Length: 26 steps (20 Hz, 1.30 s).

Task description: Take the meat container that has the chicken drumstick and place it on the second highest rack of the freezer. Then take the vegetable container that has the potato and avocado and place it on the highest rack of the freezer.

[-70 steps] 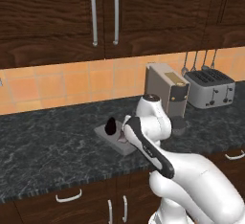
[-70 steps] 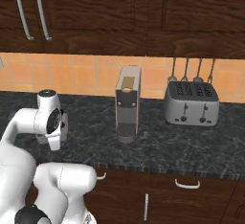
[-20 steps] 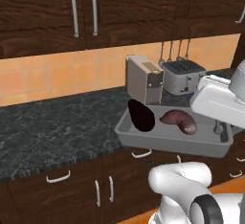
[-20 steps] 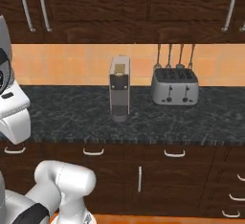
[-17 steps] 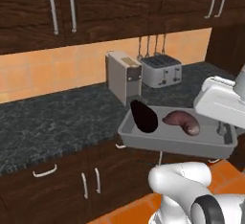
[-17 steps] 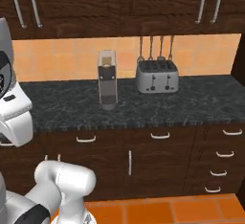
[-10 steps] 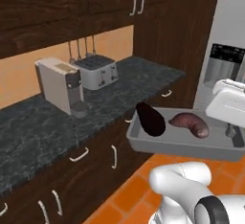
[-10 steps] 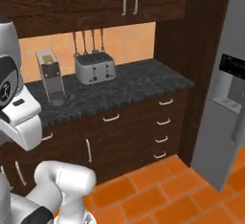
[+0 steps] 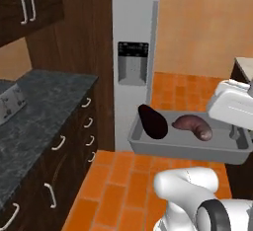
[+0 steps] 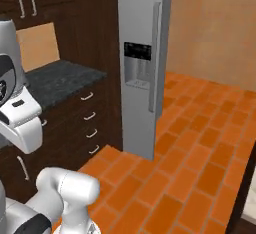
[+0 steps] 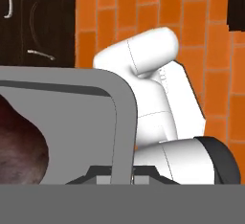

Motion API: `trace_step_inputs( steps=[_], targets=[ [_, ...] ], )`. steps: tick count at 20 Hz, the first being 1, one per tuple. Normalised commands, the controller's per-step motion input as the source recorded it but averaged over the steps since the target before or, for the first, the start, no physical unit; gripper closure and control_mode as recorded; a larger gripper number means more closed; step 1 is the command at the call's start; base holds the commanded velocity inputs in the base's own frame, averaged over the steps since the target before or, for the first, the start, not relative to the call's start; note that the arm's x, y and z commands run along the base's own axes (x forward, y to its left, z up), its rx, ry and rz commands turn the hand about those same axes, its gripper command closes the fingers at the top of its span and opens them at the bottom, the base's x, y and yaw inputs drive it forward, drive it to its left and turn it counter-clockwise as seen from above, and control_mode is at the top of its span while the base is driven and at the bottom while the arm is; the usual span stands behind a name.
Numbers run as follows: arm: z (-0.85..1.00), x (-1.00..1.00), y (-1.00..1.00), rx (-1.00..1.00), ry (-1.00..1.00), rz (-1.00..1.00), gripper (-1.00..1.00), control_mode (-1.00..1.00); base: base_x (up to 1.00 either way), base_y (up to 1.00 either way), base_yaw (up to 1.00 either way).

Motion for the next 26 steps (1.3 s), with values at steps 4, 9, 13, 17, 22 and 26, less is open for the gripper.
trace_step_inputs(
  steps=[4, 9, 13, 17, 22, 26],
  targets=[
    [0.00, 0.00, 0.00, 0.00, 0.00, 0.00, 1.00, 1.00, 0.14, -0.55, -0.72],
    [0.00, 0.00, 0.00, 0.00, 0.00, 0.00, 1.00, 1.00, 0.80, -0.14, -0.50],
    [0.00, 0.00, 0.00, 0.00, 0.00, 0.00, 1.00, 1.00, 1.00, -0.03, -0.26],
    [0.00, 0.00, 0.00, 0.00, 0.00, 0.00, 1.00, 1.00, 1.00, -0.26, -0.19],
    [0.00, 0.00, 0.00, 0.00, 0.00, 0.00, 1.00, 1.00, 1.00, -0.63, -0.09],
    [0.00, 0.00, 0.00, 0.00, 0.00, 0.00, 1.00, 1.00, 1.00, -0.51, -0.07]
  ],
)
